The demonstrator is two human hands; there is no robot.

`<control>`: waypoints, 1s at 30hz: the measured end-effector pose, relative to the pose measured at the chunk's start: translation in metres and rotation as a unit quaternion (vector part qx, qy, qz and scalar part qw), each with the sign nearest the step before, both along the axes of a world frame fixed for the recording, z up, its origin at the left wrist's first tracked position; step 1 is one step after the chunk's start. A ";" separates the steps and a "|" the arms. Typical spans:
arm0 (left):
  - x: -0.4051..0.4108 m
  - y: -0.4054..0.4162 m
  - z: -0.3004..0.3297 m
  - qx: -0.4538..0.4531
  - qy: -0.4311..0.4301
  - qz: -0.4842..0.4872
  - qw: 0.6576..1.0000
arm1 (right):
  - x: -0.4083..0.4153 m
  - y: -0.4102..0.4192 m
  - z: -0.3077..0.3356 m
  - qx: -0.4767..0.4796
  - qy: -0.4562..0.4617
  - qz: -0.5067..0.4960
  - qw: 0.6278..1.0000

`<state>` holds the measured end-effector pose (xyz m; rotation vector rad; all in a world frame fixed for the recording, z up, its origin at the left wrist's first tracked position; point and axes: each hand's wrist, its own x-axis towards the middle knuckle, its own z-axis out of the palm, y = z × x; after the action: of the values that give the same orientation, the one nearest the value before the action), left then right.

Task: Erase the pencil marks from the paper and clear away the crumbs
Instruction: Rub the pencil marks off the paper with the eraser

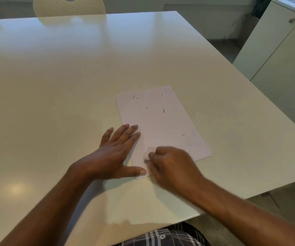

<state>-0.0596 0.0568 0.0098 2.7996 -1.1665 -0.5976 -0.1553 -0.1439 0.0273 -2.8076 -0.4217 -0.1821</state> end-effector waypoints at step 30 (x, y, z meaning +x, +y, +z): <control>0.002 -0.001 -0.003 -0.003 -0.002 0.005 1.000 | -0.005 -0.019 -0.008 0.020 -0.046 -0.080 0.996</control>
<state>-0.0576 0.0558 0.0068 2.8017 -1.1515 -0.5857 -0.1603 -0.1634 0.0194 -2.8014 -0.2099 -0.3520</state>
